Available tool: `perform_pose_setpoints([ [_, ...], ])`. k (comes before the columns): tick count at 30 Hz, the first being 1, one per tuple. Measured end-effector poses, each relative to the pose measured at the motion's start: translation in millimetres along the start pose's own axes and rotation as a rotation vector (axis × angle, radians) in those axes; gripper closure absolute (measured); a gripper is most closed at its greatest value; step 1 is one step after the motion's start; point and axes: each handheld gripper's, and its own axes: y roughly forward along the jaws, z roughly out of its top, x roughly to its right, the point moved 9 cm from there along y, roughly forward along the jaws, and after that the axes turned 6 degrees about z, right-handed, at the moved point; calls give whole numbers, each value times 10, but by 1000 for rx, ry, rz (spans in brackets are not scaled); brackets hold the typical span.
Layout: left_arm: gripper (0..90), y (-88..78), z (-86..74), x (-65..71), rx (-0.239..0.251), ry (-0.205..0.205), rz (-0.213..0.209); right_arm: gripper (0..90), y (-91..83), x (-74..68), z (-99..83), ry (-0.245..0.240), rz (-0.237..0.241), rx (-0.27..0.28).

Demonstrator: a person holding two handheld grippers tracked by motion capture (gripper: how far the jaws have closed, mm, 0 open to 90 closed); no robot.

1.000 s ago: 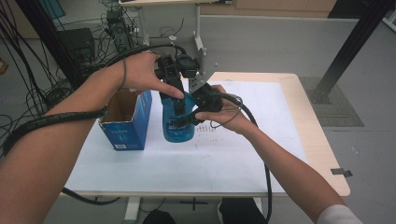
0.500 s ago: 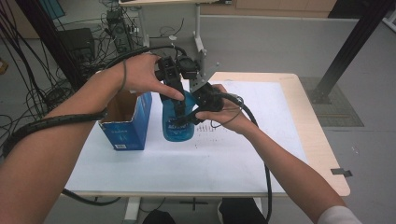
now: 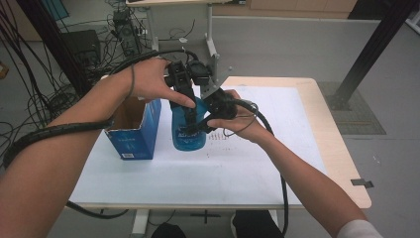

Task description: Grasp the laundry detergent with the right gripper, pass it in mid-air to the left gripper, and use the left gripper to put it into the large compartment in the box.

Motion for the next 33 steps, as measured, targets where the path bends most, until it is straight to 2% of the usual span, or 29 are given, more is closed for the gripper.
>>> perform_pose_setpoints([
  [13,62,8,-14,-4,-8,11,-2,426,0,1,2,0,-1,0],
  [18,62,25,-23,5,-2,2,-9,426,7,0,10,-8,0,1],
  [19,62,41,-7,25,17,-30,-7,426,11,-1,11,-12,1,1],
  [20,62,31,-28,-1,-5,6,-3,426,13,-4,12,-11,2,1],
  [24,62,24,-31,1,3,-5,-4,426,13,-11,12,-8,4,0],
  [33,62,10,-10,6,8,1,-7,426,7,-11,8,-5,2,0],
])
